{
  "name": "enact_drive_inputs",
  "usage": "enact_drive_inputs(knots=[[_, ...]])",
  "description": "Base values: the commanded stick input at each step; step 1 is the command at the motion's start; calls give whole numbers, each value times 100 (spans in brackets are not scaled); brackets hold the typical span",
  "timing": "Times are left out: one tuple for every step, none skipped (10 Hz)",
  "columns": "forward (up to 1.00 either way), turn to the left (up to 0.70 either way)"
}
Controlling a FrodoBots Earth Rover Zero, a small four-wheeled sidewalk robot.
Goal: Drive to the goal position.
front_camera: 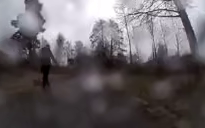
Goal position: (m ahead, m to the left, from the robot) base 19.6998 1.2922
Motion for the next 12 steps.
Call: enact_drive_inputs(knots=[[100,0],[100,27],[100,40],[100,34],[100,19],[100,14],[100,27],[100,40],[100,40],[100,25],[100,6],[100,2]])
